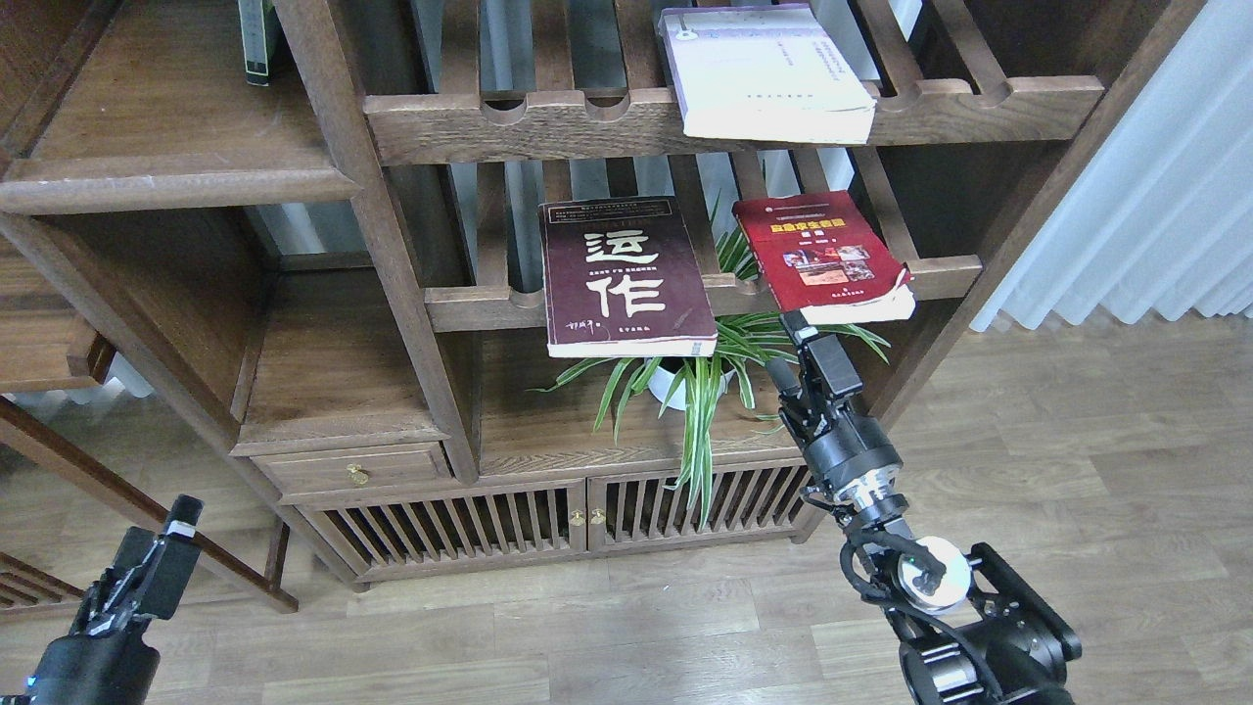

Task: Organize books on shelf
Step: 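Grasp the red book's lower edge with the right gripper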

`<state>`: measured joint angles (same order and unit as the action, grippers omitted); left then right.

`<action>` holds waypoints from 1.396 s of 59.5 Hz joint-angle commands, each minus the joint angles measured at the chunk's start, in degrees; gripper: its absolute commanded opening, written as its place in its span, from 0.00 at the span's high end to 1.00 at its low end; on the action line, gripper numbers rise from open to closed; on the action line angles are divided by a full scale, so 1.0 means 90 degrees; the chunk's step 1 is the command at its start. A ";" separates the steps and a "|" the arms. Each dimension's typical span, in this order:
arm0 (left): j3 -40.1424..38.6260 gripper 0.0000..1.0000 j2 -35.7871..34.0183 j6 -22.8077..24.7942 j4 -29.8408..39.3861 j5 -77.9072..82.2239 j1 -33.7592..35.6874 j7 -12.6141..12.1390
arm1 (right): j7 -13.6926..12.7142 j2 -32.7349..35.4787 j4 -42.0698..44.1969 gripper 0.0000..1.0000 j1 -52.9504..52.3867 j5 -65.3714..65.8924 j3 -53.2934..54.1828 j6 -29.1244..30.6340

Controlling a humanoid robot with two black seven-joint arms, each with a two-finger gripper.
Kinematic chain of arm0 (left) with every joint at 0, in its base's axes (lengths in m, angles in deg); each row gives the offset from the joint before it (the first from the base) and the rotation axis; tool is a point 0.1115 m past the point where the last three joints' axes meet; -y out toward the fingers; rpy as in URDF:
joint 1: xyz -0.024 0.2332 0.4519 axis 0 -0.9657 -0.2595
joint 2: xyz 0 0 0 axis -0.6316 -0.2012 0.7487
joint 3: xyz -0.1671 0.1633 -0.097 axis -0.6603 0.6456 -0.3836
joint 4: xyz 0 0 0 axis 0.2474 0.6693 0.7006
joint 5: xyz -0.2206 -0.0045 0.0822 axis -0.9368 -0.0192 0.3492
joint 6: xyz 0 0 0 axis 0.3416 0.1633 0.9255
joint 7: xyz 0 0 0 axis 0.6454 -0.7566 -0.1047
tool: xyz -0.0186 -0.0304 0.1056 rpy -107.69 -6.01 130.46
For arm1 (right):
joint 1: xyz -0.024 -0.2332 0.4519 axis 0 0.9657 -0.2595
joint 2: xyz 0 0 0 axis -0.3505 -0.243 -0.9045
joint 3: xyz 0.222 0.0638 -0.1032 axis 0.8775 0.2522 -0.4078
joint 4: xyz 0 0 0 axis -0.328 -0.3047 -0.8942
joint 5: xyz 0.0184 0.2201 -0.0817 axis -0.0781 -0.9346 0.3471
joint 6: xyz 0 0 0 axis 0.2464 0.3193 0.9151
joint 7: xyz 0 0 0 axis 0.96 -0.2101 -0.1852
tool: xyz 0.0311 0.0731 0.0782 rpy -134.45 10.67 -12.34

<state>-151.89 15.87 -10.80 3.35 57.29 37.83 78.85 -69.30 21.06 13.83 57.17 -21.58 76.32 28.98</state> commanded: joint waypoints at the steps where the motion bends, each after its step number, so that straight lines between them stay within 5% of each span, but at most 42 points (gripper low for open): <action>1: -0.0020 0.00 -0.0010 0.0000 -0.0073 -0.0056 -0.0001 0.0000 | 0.0117 0.0001 0.0218 0.01 -0.0233 -0.0178 -0.0001 -0.0406; 27: -0.0128 0.00 -0.0019 0.0000 -0.0102 -0.0056 -0.0020 0.0000 | 0.0127 -0.0019 0.0717 0.18 -0.0839 -0.0627 0.0409 -0.1070; 38: -0.0128 0.00 -0.0010 0.0000 -0.0102 -0.0056 -0.0020 0.0000 | 0.0127 -0.0058 0.0736 0.50 -0.0849 -0.0881 0.0877 -0.1382; 45: -0.0128 0.00 -0.0019 0.0000 -0.0102 -0.0056 -0.0020 0.0000 | 0.0127 -0.0068 0.0756 0.56 -0.0859 -0.0901 0.0985 -0.1500; 52: -0.0137 0.00 -0.0019 0.0000 -0.0112 -0.0056 -0.0020 0.0000 | 0.0283 -0.0068 0.0756 0.83 -0.0839 -0.0901 0.0995 -0.1422; 61: -0.0147 0.00 -0.0019 0.0000 -0.0112 -0.0056 -0.0030 0.0000 | 0.0381 -0.0068 0.0756 0.94 -0.0839 -0.0901 0.0946 -0.1392; 70: -0.0137 0.00 0.0010 0.0000 -0.0160 -0.0056 -0.0030 0.0000 | 0.0498 -0.0068 0.0570 0.97 -0.0810 -0.1047 0.0985 -0.1344; 83: 0.0019 0.00 0.0030 0.0000 -0.0356 -0.0056 -0.0010 0.0000 | 0.0547 -0.0068 -0.1167 1.00 0.0518 -0.1301 0.0917 -0.0689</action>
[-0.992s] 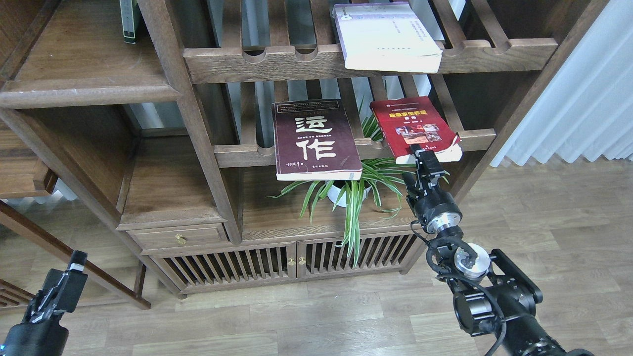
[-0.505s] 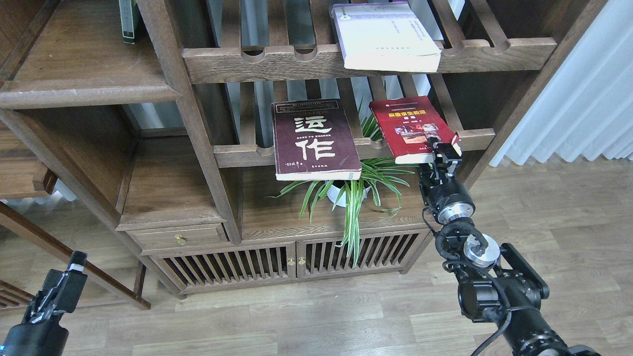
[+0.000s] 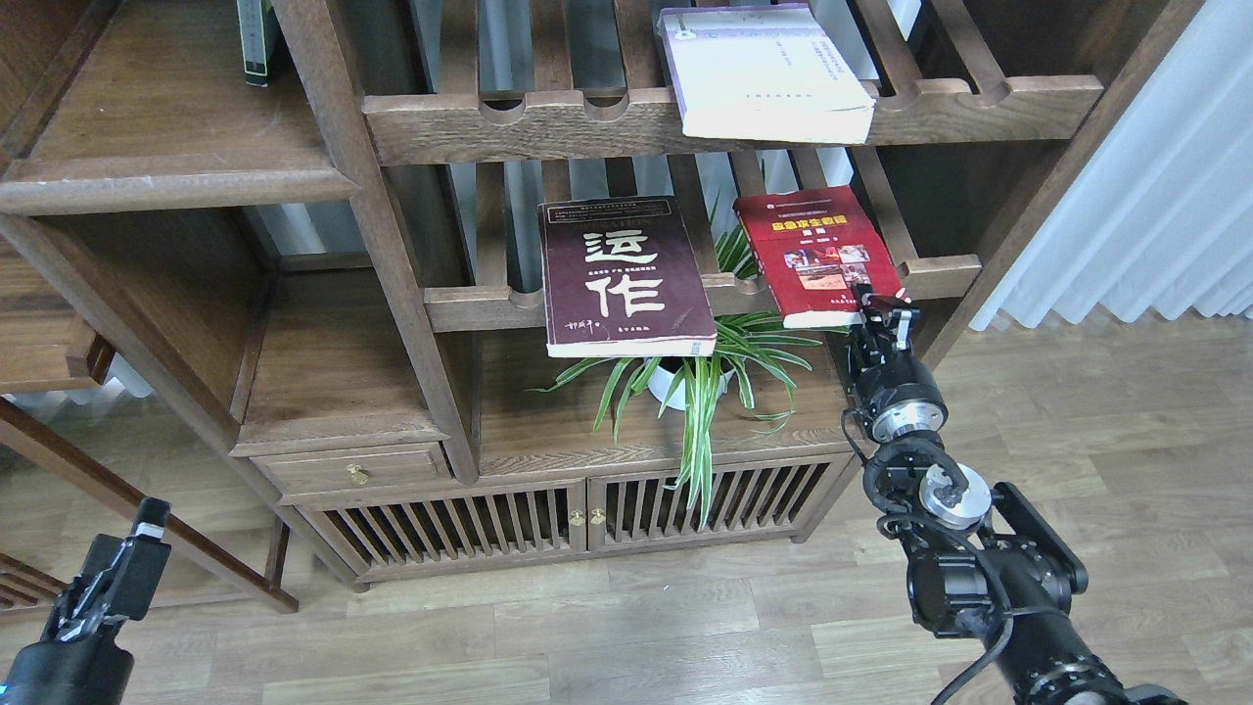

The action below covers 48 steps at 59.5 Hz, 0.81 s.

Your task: Organize books on shelf

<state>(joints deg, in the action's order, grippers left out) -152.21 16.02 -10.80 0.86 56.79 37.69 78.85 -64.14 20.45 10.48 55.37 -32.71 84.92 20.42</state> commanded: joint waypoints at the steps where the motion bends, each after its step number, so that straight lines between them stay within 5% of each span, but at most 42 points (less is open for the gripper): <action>1: 0.0054 0.00 0.0022 0.0000 -0.0099 0.0000 0.0014 0.0000 | -0.0036 0.0000 -0.0940 1.00 0.0892 -0.0064 -0.0038 0.0320; 13: 0.0434 0.00 0.0012 0.0000 -0.0148 0.0000 0.0063 0.0000 | -0.0094 0.0117 -0.1615 1.00 0.2221 -0.0142 -0.0067 0.1180; 28: 0.1136 0.00 -0.0017 0.0000 -0.0665 0.0020 0.0336 0.0000 | -0.0651 0.0371 -0.1635 1.00 0.3627 -0.0142 -0.0584 0.1205; 39: 0.2630 0.00 -0.0231 0.0000 -0.1485 0.0078 0.1038 0.0000 | -0.0720 0.0439 -0.1615 0.99 0.3765 -0.0074 -0.1392 0.1205; 48: 0.3149 0.00 -0.0779 0.0000 -0.1271 0.0010 0.1235 0.0000 | -0.0720 0.0819 -0.1596 0.99 0.3648 0.0296 -0.2350 0.1205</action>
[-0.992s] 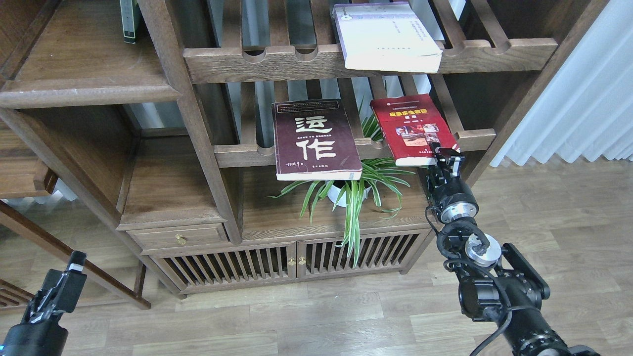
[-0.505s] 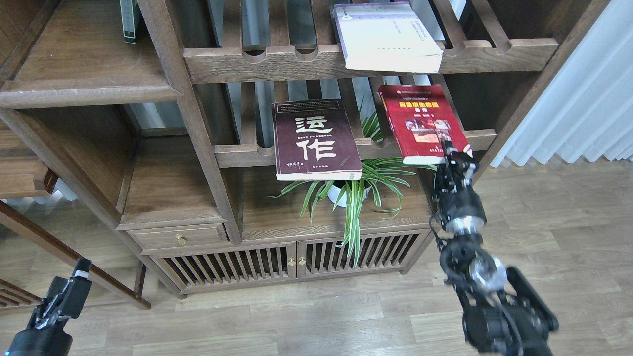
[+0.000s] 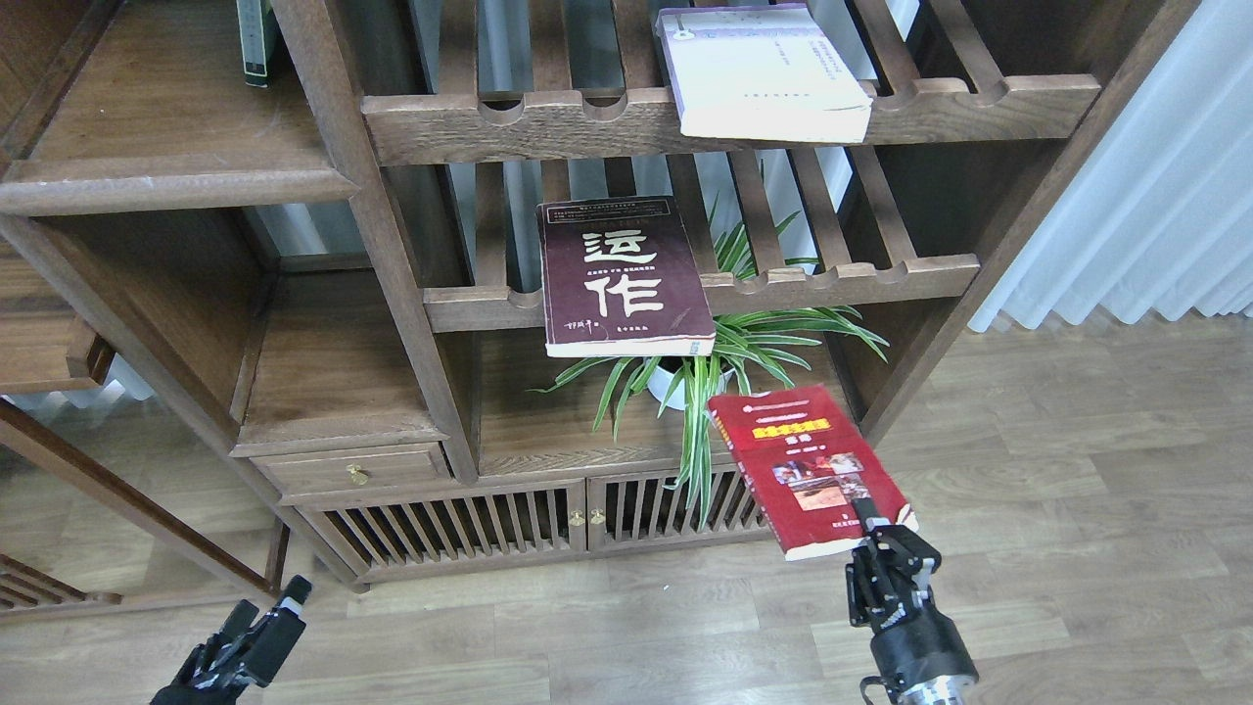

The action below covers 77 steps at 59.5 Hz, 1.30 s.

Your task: Organize books on shelf

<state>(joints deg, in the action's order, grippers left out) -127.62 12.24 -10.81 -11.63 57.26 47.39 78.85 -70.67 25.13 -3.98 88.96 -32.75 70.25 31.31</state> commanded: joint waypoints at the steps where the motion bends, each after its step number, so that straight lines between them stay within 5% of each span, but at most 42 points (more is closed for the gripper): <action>1: 0.0408 0.00 -0.0358 0.0000 0.0117 -0.0043 0.0167 0.0000 | 0.0006 0.0329 0.0010 0.99 -0.0103 0.0340 -0.0791 -0.0004; 20: 0.0359 0.00 -0.0339 0.0000 0.0156 -0.0062 0.0734 0.0000 | 0.0045 0.0262 0.0029 0.99 -0.0435 0.0800 -0.1660 -0.0004; 26: -0.0802 0.00 -0.0037 0.0000 0.0312 -0.0667 0.0461 -0.1196 | 0.0045 0.0027 0.0029 0.99 -0.0396 0.0800 -0.1621 -0.0004; 28: -0.1445 0.00 0.0362 0.0000 0.0468 -0.1309 0.0071 -0.1916 | 0.0045 -0.0080 0.0010 0.99 -0.0367 0.0809 -0.1592 -0.0004; 32: -0.1672 0.01 0.0637 0.0000 0.0770 -0.2130 -0.0320 -0.2708 | 0.0045 -0.0197 -0.0010 0.99 -0.0357 0.0809 -0.1553 -0.0004; 37: -0.1439 0.05 0.0560 0.0000 0.1132 -0.2912 -0.0789 -0.3218 | 0.0006 -0.0334 -0.0010 0.99 -0.0347 0.0809 -0.1514 -0.0004; 55: -0.0637 0.08 0.0579 0.0000 0.2285 -0.4398 -0.1337 -0.3306 | -0.0258 -0.0520 0.0029 1.00 -0.0338 0.1092 -0.1651 -0.0004; 77: -0.0306 0.00 0.0979 0.0000 0.2265 -0.4339 -0.1025 -0.3550 | -0.0492 -0.0520 0.0273 0.99 -0.0328 0.1102 -0.1885 -0.0004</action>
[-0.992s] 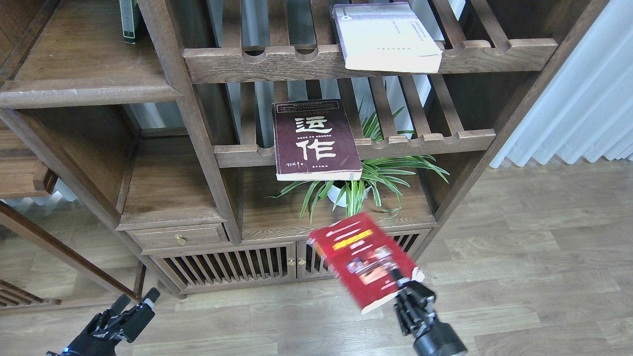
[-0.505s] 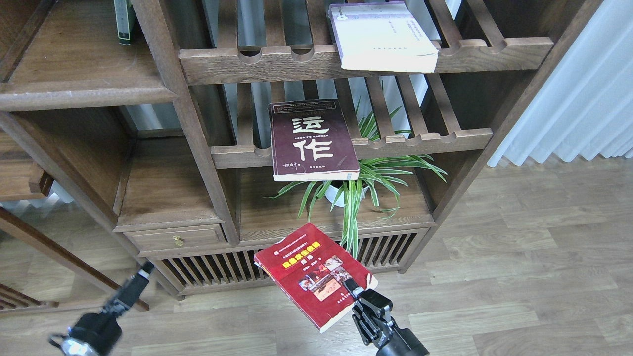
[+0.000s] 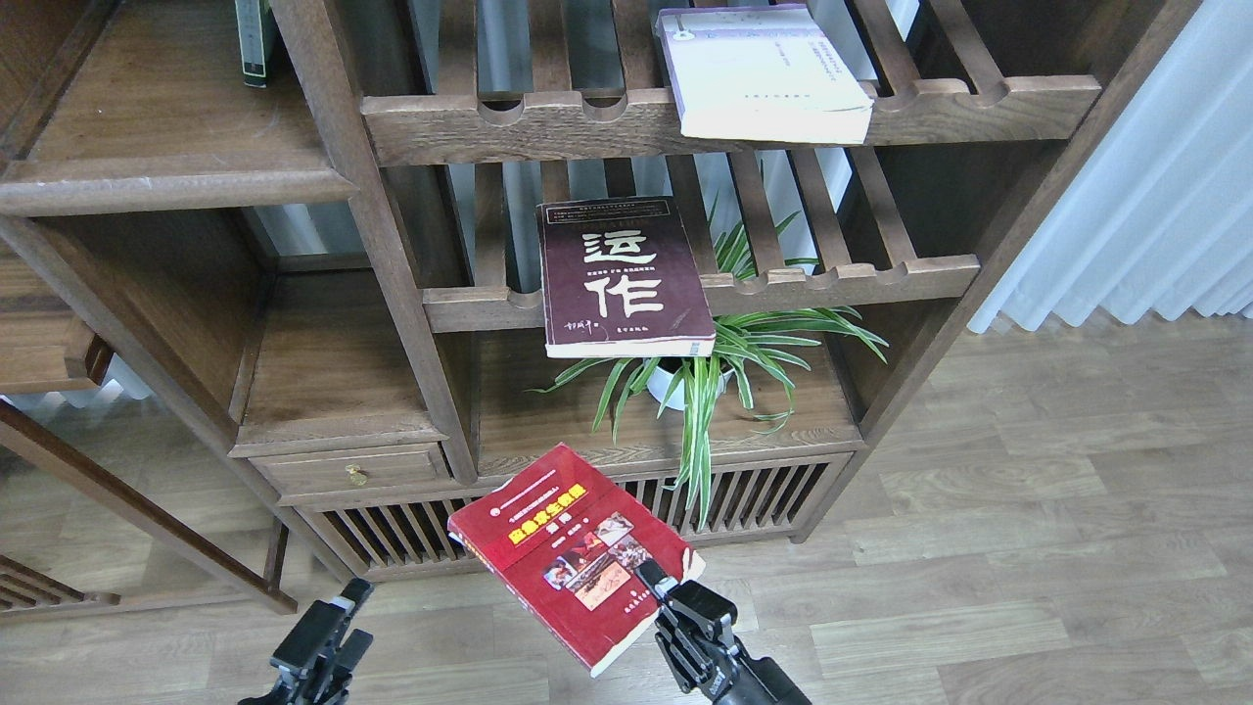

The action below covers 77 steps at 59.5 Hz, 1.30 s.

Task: Organize books on shelf
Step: 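Bring the left gripper to the red book and take it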

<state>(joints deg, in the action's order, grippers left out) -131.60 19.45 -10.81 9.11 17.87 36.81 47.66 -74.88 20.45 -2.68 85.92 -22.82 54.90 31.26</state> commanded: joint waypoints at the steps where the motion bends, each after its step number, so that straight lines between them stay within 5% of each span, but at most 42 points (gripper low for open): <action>1: 0.0147 0.00 0.0178 0.0000 -0.0039 0.0038 0.0171 -0.0085 | -0.0025 0.0000 0.0129 0.99 0.0010 0.0000 -0.0189 0.0001; 35: 0.0645 0.00 0.0676 0.0000 -0.0820 0.0106 0.0913 0.0022 | -0.0113 0.0000 0.0207 0.99 0.0020 0.0019 -0.0453 0.0001; 51: 0.0938 0.09 0.0686 0.0000 -0.0840 0.0106 0.1001 0.0032 | -0.0113 0.0000 0.0217 0.99 0.0068 0.0019 -0.0453 0.0001; 56: 0.0967 0.32 0.0735 0.0000 -0.0850 0.0106 0.1001 0.0032 | -0.0113 0.0000 0.0217 0.99 0.0068 0.0029 -0.0462 0.0001; 64: 0.1172 0.50 0.0696 0.0000 -0.0976 0.0028 0.1079 0.0032 | -0.0113 0.0000 0.0217 0.99 0.0068 0.0019 -0.0462 0.0001; 68: 0.1211 0.74 0.0667 0.0000 -0.1064 -0.0089 0.1069 0.0139 | -0.0103 0.0000 0.0217 0.99 0.0068 0.0029 -0.0453 0.0001; 69: 0.1288 0.92 0.0667 0.0000 -0.1171 -0.0292 0.1079 0.0255 | -0.0103 0.0000 0.0217 0.99 0.0068 0.0019 -0.0443 0.0001; 77: 0.1289 0.94 0.0676 0.0000 -0.1231 -0.0353 0.1089 0.0159 | -0.0103 0.0000 0.0217 0.99 0.0059 0.0019 -0.0453 0.0001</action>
<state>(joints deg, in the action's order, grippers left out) -120.16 25.50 -10.81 -1.51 15.43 46.52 49.46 -75.84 20.45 -0.72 86.53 -22.55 50.83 31.27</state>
